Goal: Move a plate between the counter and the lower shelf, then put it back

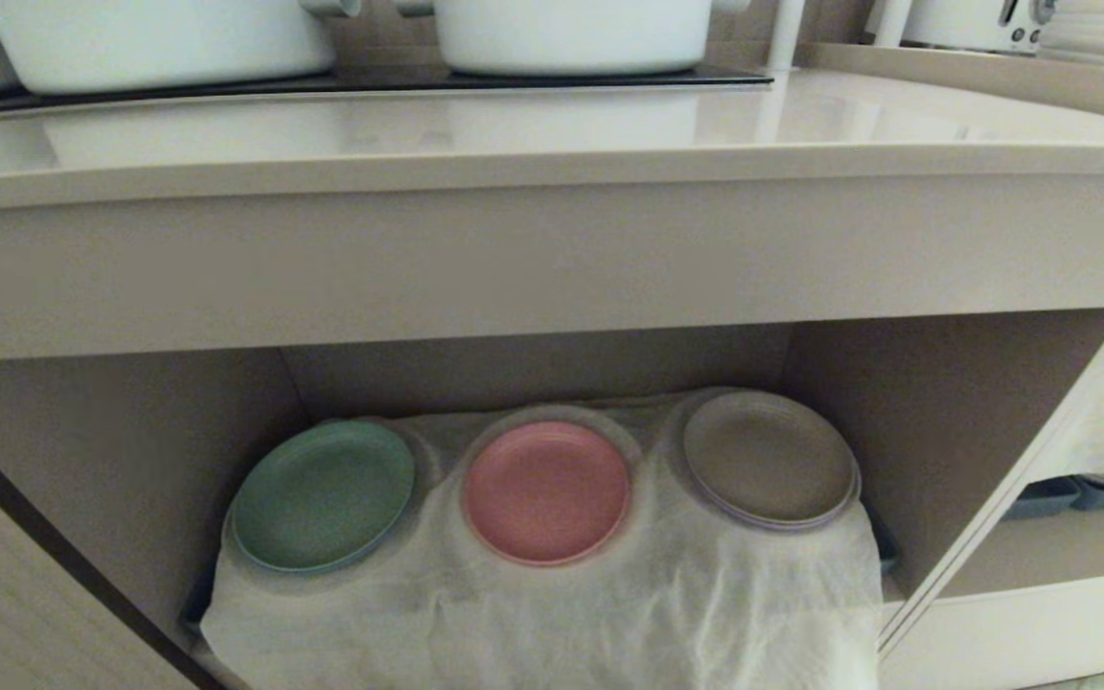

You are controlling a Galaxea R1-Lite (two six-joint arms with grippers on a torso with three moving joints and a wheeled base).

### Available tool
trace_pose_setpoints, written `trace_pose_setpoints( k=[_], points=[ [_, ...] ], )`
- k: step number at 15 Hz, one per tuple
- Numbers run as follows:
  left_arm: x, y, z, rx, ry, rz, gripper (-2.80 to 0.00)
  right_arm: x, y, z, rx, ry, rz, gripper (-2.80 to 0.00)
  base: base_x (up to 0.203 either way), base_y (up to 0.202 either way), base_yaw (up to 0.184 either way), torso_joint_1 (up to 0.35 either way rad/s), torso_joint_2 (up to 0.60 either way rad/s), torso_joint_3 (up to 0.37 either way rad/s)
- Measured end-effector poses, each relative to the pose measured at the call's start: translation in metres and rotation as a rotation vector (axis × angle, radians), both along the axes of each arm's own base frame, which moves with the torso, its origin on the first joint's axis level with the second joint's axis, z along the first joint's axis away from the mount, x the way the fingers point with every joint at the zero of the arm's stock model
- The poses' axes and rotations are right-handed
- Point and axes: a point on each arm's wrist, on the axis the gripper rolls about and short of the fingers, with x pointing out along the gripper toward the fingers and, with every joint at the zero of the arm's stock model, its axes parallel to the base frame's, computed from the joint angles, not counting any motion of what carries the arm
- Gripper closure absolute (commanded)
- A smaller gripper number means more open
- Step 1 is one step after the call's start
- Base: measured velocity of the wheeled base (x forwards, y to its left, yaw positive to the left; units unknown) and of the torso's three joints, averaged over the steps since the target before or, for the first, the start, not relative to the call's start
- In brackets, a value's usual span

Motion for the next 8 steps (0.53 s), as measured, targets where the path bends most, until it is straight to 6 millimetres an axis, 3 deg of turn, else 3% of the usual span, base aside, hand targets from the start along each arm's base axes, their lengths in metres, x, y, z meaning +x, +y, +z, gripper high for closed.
trace_pose_setpoints(
  k=[8],
  points=[
    [0.0001, 0.0, -0.0002, 0.0, 0.0, 0.0, 0.0, 0.0, 0.0, 0.0, -0.002, 0.0, 0.0, 0.0, 0.0, 0.0, 0.0, 0.0, 0.0, 0.0]
  ],
)
